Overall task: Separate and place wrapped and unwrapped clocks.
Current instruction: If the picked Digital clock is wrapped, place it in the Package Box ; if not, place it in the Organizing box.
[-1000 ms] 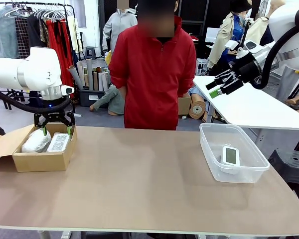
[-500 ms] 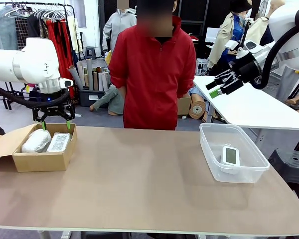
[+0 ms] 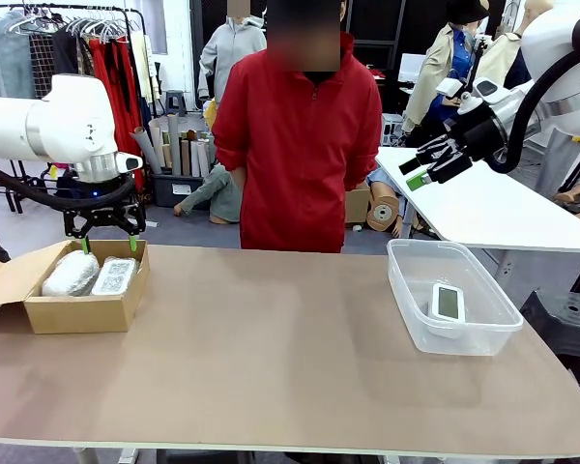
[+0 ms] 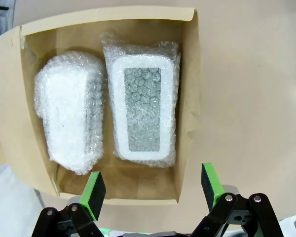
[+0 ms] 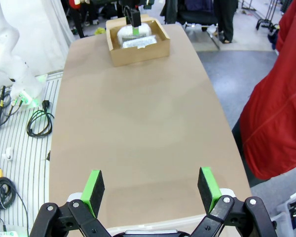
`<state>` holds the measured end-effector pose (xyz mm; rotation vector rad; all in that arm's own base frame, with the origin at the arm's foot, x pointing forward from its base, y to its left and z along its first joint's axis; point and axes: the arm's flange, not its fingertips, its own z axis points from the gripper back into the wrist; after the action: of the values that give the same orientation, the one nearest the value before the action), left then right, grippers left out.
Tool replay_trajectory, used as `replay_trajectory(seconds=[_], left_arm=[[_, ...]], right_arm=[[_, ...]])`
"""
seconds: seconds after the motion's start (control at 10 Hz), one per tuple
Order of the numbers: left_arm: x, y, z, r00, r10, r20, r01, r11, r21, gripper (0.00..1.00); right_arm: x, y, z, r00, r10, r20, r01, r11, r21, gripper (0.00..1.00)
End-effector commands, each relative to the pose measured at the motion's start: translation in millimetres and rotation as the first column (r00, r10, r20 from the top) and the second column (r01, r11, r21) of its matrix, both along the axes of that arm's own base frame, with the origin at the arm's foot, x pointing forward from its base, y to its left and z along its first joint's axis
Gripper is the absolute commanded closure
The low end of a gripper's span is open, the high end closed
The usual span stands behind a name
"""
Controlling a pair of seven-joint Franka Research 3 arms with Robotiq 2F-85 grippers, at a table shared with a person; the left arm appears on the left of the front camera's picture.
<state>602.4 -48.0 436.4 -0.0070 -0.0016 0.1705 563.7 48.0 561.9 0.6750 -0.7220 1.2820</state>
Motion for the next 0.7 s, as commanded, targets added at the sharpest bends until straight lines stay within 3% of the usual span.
replay_trajectory(seconds=[0.0,0.6], left_arm=[[-0.9,0.1,1.1,1.0,0.0,-0.001,0.0,1.0,0.0,0.0],[-0.9,0.1,1.1,1.0,0.0,-0.001,0.0,1.0,0.0,0.0]], right_arm=[[-3.0,0.9,1.3,1.0,0.002,0.005,-0.002,1.0,-0.001,0.0],[-3.0,0.9,1.3,1.0,0.002,0.005,-0.002,1.0,-0.001,0.0]])
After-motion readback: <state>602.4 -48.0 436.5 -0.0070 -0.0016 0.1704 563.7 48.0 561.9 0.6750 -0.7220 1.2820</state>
